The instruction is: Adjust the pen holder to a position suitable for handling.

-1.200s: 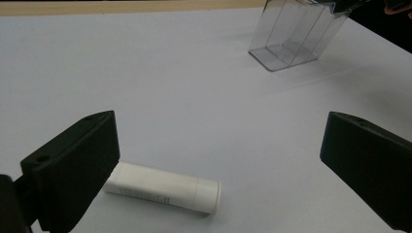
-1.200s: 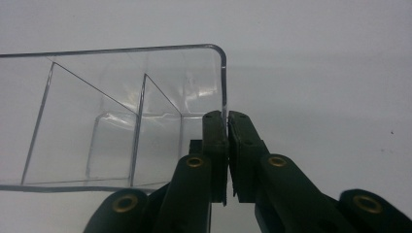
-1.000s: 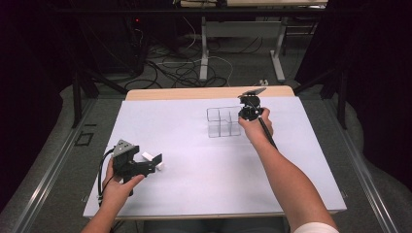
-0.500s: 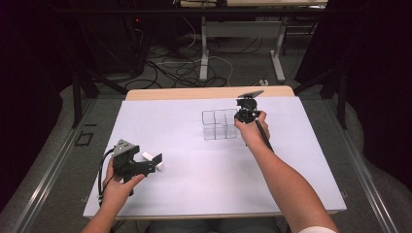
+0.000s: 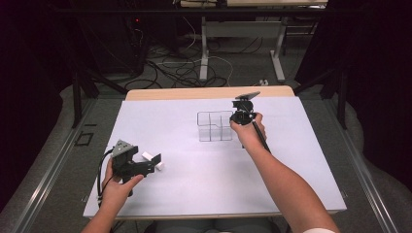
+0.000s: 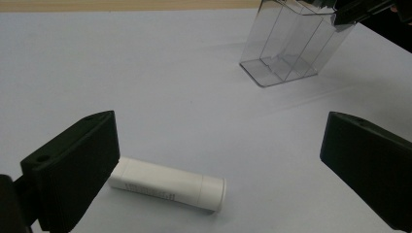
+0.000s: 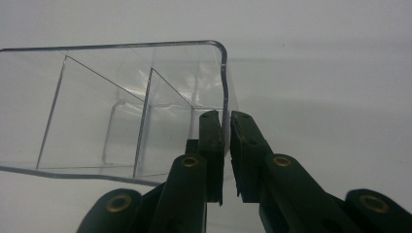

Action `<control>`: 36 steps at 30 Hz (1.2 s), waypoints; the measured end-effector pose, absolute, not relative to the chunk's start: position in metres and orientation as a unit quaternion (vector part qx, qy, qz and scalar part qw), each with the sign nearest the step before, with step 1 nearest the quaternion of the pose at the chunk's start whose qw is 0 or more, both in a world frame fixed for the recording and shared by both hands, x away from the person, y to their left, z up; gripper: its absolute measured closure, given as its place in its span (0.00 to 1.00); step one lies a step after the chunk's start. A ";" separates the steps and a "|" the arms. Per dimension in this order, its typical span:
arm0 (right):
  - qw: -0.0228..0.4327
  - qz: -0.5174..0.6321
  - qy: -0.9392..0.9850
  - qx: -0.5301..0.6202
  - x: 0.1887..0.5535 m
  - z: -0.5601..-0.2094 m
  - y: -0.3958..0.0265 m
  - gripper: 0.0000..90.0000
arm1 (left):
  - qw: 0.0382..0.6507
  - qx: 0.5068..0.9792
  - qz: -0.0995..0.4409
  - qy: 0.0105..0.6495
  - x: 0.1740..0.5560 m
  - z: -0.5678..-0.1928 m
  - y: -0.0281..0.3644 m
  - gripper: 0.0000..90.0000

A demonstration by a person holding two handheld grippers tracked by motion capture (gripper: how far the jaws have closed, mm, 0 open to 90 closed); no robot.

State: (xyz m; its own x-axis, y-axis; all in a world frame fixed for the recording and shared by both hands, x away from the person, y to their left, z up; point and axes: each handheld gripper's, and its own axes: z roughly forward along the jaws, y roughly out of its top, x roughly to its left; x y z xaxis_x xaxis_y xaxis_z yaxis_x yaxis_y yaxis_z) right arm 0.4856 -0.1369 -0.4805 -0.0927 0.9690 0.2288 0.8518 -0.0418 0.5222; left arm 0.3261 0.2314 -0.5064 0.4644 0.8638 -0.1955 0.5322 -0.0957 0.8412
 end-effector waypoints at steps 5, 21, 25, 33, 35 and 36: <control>0.102 0.284 0.689 0.659 0.485 -0.481 -0.135 0.93 | 0.464 0.718 0.179 0.486 0.326 -0.507 0.231 0.01; 0.097 0.288 0.695 0.652 0.485 -0.481 -0.127 0.92 | 0.464 0.720 0.178 0.484 0.329 -0.507 0.231 0.01; 0.097 0.291 0.696 0.649 0.484 -0.482 -0.124 0.91 | 0.463 0.720 0.177 0.485 0.329 -0.507 0.230 0.01; 0.110 0.350 0.700 0.613 0.474 -0.467 -0.136 0.74 | 0.460 0.720 0.181 0.487 0.328 -0.506 0.232 0.01; 0.117 0.367 0.697 0.605 0.467 -0.463 -0.138 0.72 | 0.458 0.720 0.183 0.488 0.328 -0.506 0.232 0.02; 0.125 0.384 0.701 0.588 0.461 -0.460 -0.142 0.70 | 0.458 0.720 0.184 0.488 0.328 -0.506 0.232 0.02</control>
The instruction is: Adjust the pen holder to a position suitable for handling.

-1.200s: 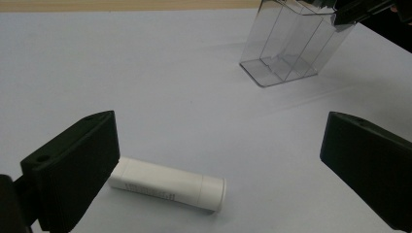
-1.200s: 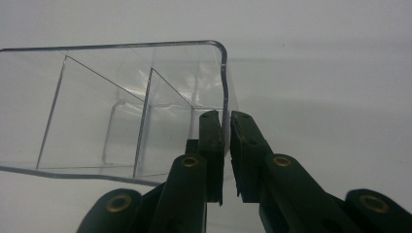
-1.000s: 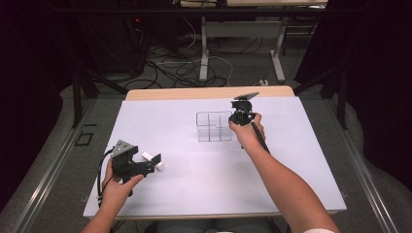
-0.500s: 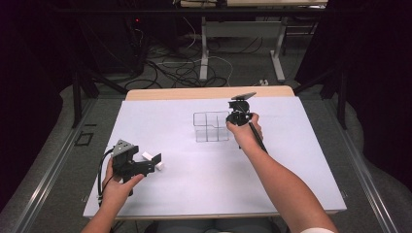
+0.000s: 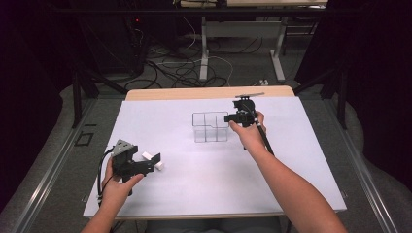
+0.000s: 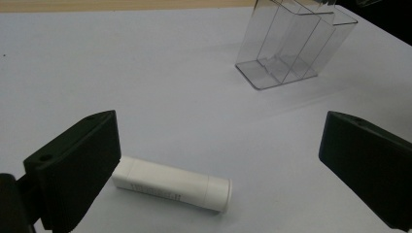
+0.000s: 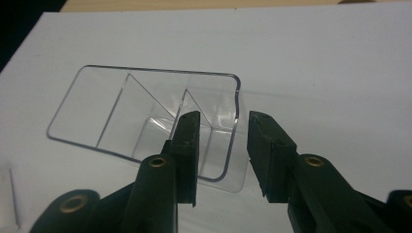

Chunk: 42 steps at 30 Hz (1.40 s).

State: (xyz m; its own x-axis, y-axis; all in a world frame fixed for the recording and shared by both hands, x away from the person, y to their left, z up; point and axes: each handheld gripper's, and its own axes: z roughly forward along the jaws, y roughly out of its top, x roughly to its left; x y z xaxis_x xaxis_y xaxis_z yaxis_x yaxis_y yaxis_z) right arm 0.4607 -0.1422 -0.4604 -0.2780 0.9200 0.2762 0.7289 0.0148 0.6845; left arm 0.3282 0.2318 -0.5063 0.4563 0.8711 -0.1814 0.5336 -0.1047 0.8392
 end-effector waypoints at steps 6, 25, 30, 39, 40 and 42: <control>0.155 0.405 0.707 0.559 0.444 -0.456 -0.154 0.62 | 0.456 0.718 0.185 0.492 0.327 -0.506 0.233 0.02; 0.200 0.490 0.703 0.474 0.386 -0.471 -0.205 0.30 | 0.461 0.691 0.165 0.532 0.329 -0.508 0.245 0.03; 0.217 0.471 0.723 0.457 0.375 -0.481 -0.214 0.21 | 0.459 0.688 0.162 0.538 0.329 -0.508 0.247 0.04; 0.214 0.440 0.740 0.462 0.365 -0.509 -0.226 0.17 | 0.463 0.669 0.146 0.562 0.330 -0.509 0.249 0.07; 0.212 0.437 0.741 0.464 0.366 -0.512 -0.226 0.17 | 0.462 0.670 0.145 0.563 0.330 -0.510 0.250 0.08; 0.211 0.432 0.742 0.467 0.367 -0.515 -0.226 0.17 | 0.460 0.670 0.143 0.565 0.331 -0.511 0.251 0.09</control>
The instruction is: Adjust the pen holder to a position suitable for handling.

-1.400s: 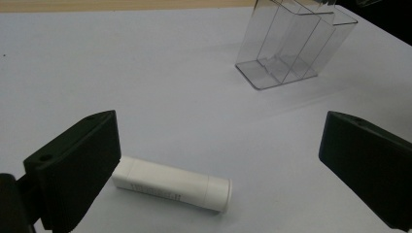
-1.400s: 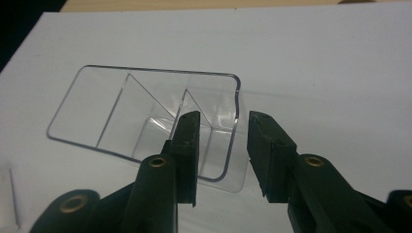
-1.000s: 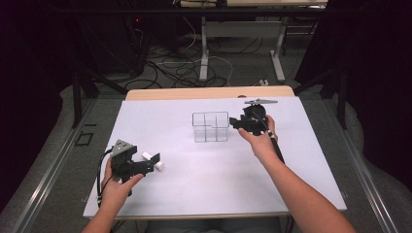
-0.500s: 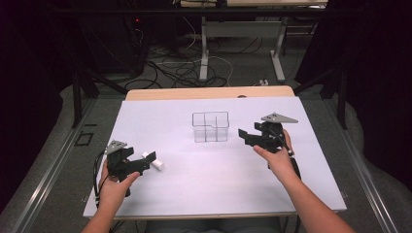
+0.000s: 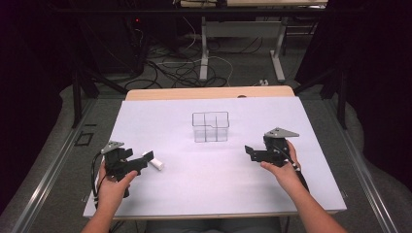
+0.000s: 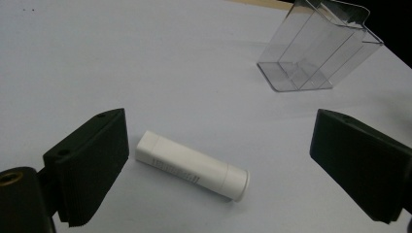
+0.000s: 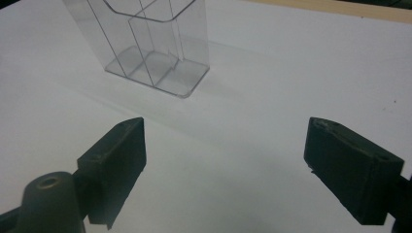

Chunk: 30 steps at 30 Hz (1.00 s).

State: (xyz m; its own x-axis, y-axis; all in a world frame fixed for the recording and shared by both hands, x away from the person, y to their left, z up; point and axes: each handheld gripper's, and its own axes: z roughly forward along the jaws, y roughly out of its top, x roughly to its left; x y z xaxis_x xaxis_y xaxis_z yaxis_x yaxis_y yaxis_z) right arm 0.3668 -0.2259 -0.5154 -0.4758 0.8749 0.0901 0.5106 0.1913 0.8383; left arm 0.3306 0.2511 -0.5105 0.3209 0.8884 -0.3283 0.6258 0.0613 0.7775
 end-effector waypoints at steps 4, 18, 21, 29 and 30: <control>0.209 0.425 0.748 0.464 0.368 -0.521 -0.222 0.17 | 0.454 0.664 0.131 0.580 0.333 -0.513 0.254 0.13; 0.201 0.424 0.758 0.453 0.366 -0.524 -0.209 0.17 | 0.450 0.636 0.105 0.619 0.336 -0.517 0.263 0.22; 0.202 0.424 0.757 0.454 0.366 -0.523 -0.209 0.17 | 0.446 0.637 0.101 0.621 0.337 -0.517 0.265 0.23; 0.195 0.427 0.762 0.446 0.365 -0.521 -0.197 0.17 | 0.443 0.637 0.112 0.622 0.337 -0.518 0.265 0.23; 0.194 0.427 0.765 0.442 0.366 -0.521 -0.194 0.17 | 0.444 0.635 0.109 0.623 0.337 -0.518 0.267 0.22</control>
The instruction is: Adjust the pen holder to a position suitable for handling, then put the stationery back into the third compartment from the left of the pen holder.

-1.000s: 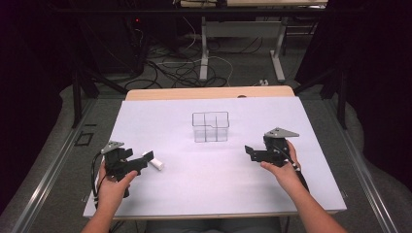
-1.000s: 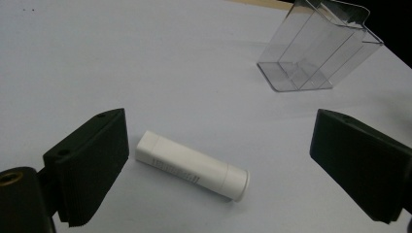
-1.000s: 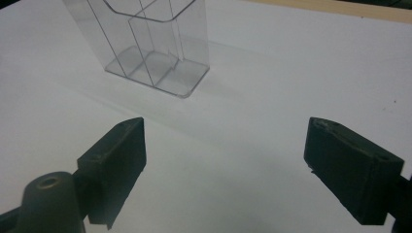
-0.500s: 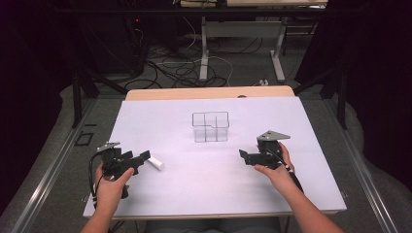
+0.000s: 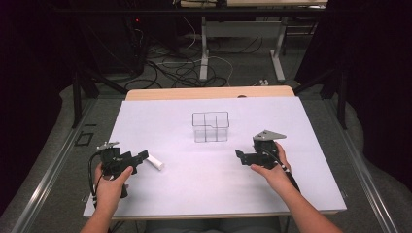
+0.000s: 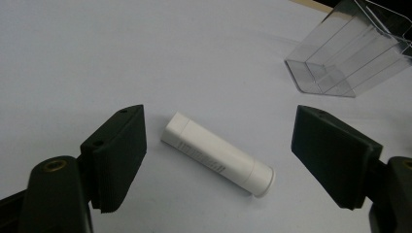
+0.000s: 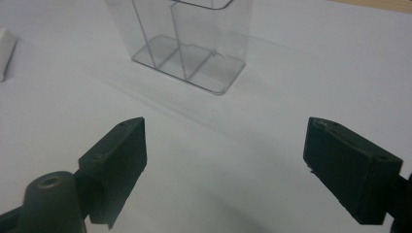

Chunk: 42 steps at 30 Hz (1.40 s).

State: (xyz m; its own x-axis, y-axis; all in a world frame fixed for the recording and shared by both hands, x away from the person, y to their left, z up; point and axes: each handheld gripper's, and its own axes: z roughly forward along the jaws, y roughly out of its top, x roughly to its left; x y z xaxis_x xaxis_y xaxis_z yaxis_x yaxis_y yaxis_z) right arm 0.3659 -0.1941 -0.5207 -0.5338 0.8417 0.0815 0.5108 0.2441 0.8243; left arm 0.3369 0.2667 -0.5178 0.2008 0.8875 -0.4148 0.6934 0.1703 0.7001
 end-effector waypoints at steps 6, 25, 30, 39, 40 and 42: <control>0.180 0.426 0.783 0.417 0.368 -0.514 -0.166 0.19 | 0.453 0.624 0.109 0.627 0.336 -0.517 0.271 0.19; 0.133 0.391 0.839 0.355 0.398 -0.499 -0.080 0.26 | 0.458 0.634 0.139 0.607 0.328 -0.513 0.273 0.18; 0.124 0.389 0.842 0.353 0.404 -0.499 -0.064 0.32 | 0.461 0.636 0.141 0.603 0.327 -0.511 0.272 0.16; 0.109 0.377 0.858 0.331 0.411 -0.504 -0.039 0.35 | 0.465 0.637 0.140 0.599 0.328 -0.511 0.270 0.11; 0.109 0.378 0.860 0.326 0.411 -0.504 -0.037 0.35 | 0.465 0.637 0.140 0.599 0.328 -0.511 0.270 0.11; 0.108 0.381 0.861 0.318 0.411 -0.506 -0.032 0.36 | 0.466 0.636 0.140 0.599 0.328 -0.511 0.270 0.10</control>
State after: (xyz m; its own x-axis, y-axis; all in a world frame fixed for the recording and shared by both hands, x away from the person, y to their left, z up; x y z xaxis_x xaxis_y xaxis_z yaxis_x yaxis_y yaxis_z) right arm 0.4105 -0.0323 -0.5061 -0.7741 0.6306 0.0559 0.4651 0.5067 0.7259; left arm 0.3276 0.2699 -0.5112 0.2421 0.8926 -0.3803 0.6311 0.1528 0.7605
